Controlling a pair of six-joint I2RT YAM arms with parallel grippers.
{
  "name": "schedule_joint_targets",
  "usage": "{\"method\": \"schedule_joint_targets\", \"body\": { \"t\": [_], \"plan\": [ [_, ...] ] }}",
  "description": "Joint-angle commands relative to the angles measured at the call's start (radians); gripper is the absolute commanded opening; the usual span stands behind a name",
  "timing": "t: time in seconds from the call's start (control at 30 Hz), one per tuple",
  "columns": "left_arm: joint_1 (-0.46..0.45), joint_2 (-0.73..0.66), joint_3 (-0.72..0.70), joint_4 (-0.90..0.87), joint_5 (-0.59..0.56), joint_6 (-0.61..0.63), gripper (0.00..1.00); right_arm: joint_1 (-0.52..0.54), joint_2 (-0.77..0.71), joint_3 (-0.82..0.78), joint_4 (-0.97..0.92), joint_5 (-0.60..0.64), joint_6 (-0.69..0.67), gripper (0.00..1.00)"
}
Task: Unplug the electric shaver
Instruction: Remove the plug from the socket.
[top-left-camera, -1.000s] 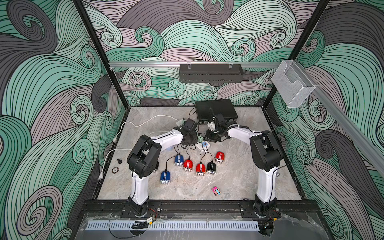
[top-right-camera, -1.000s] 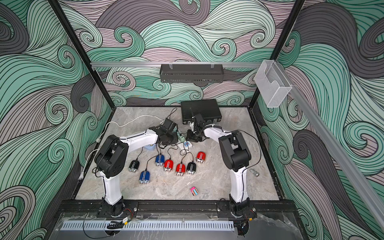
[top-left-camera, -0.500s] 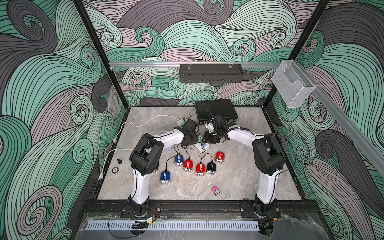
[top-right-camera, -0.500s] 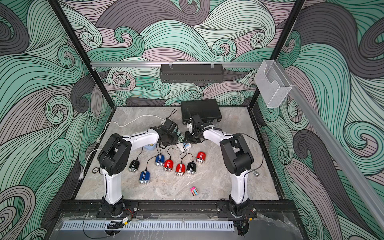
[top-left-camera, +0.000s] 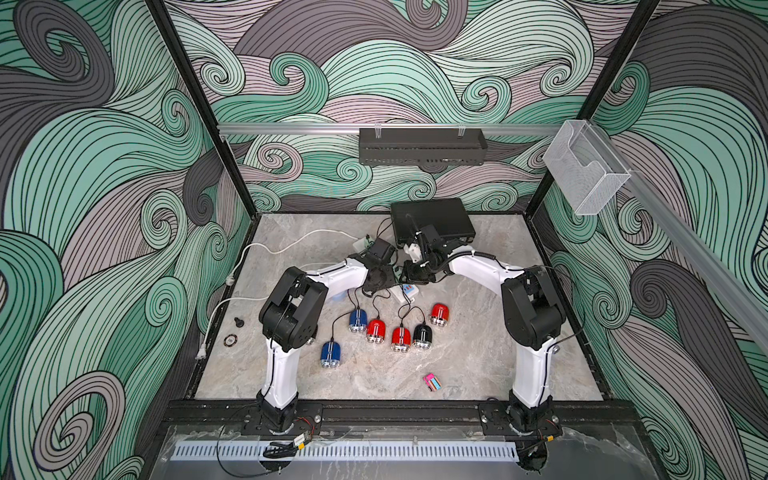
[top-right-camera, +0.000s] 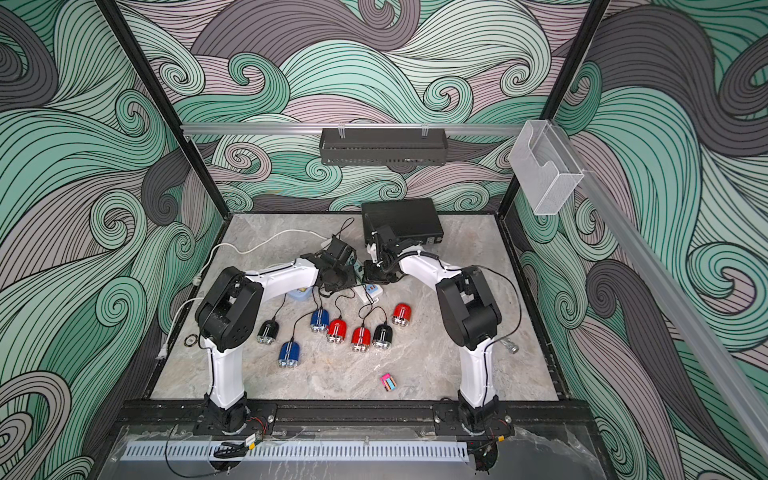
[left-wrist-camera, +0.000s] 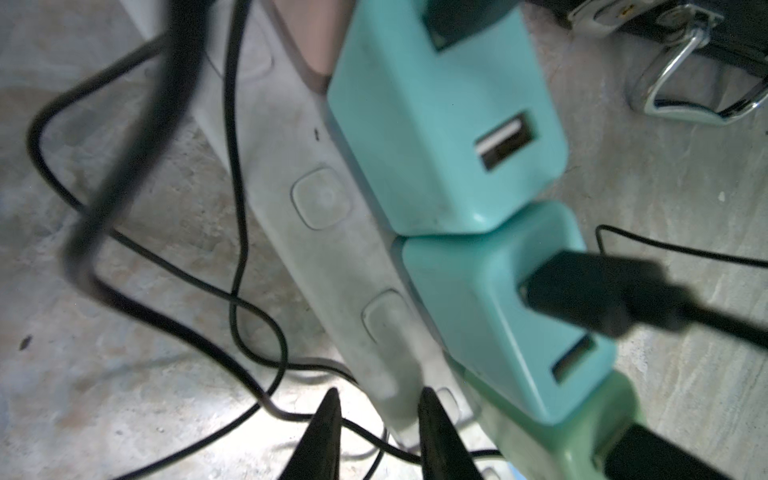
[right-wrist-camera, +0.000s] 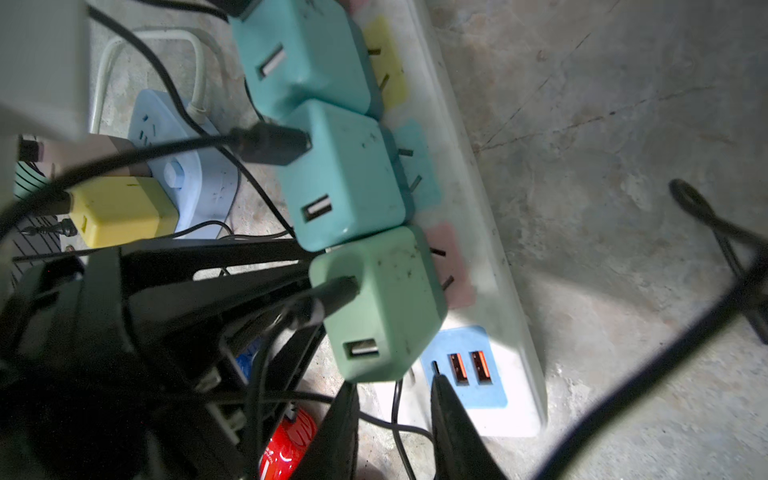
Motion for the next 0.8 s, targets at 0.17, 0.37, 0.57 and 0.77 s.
{"method": "schedule_joint_targets", "body": {
  "t": [0.17, 0.37, 0.57, 0.77],
  "plan": [
    [0.007, 0.0, -0.031, 0.002, 0.014, -0.008, 0.31, 0.016, 0.037, 0.067, -0.013, 0.057, -0.028, 0.31],
    [0.007, -0.004, -0.039, 0.002, 0.009, -0.009, 0.31, 0.036, 0.076, 0.132, -0.066, 0.149, -0.078, 0.32],
    [0.009, -0.004, -0.044, 0.004, 0.007, -0.009, 0.31, 0.05, 0.095, 0.164, -0.074, 0.19, -0.123, 0.36],
    [0.01, -0.002, -0.051, 0.009, 0.012, -0.012, 0.31, 0.074, 0.115, 0.186, -0.069, 0.229, -0.178, 0.4]
  ]
}}
